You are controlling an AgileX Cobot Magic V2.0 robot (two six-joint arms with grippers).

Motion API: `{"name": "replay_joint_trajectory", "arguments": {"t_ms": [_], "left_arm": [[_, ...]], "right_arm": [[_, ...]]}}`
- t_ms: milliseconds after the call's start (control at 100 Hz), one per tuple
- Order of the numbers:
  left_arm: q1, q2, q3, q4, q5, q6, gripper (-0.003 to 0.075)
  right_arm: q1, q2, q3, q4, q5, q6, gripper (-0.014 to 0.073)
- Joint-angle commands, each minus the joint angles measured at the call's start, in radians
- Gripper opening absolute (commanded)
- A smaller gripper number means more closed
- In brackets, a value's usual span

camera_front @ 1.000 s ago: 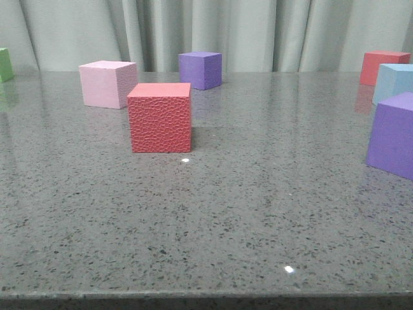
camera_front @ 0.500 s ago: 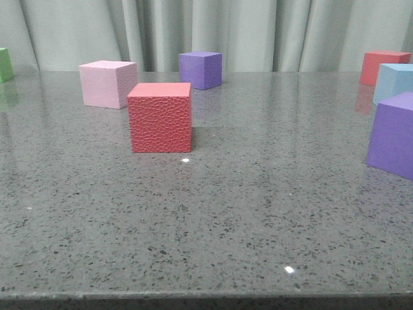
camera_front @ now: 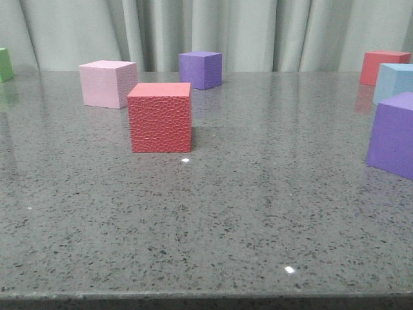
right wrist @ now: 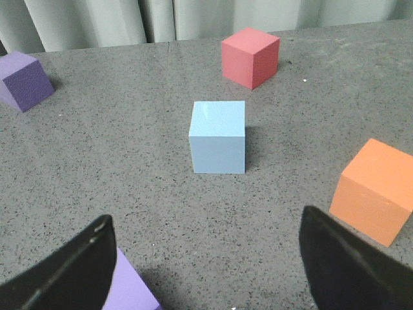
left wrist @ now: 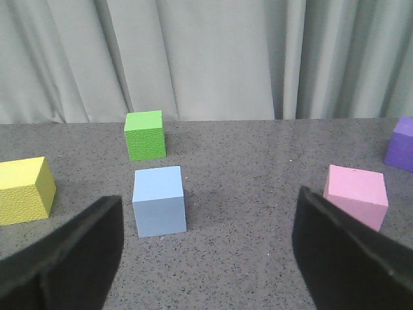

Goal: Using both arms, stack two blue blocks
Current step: 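Lower the right gripper over the light blue cube beside the red cube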

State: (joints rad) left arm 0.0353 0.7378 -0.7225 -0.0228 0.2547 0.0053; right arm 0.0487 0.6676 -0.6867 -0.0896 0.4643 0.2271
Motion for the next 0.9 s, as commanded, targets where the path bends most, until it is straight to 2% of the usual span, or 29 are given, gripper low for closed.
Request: {"name": "replay_joint_trajectory", "arguments": {"t_ms": [0,60,270,520,890], "left_arm": [[0.002,0.008,-0.037,0.009,-0.09,0.001,0.0517],[0.002,0.018,-0.039,0.013,-0.09,0.001,0.0524],[0.002,0.067,-0.09,0.017,-0.045,0.001,0.0645],[0.002,0.099,-0.136,0.023,-0.031,0.001,0.0641],[0.002,0.101,-0.138,0.023,-0.02,0.001,0.0641]], "right_arm": [[-0.005,0.007,-0.048,-0.01,-0.076,-0.006,0.0589],[-0.005,0.024,-0.067,-0.009,-0.039,-0.005,0.0589],[-0.005,0.15,-0.199,-0.004,0.146,-0.005,0.0591],[-0.005,0.364,-0.385,-0.005,0.211,-0.007,0.0591],[-0.005,0.758,-0.816,-0.005,0.454,-0.007,0.0589]]}}
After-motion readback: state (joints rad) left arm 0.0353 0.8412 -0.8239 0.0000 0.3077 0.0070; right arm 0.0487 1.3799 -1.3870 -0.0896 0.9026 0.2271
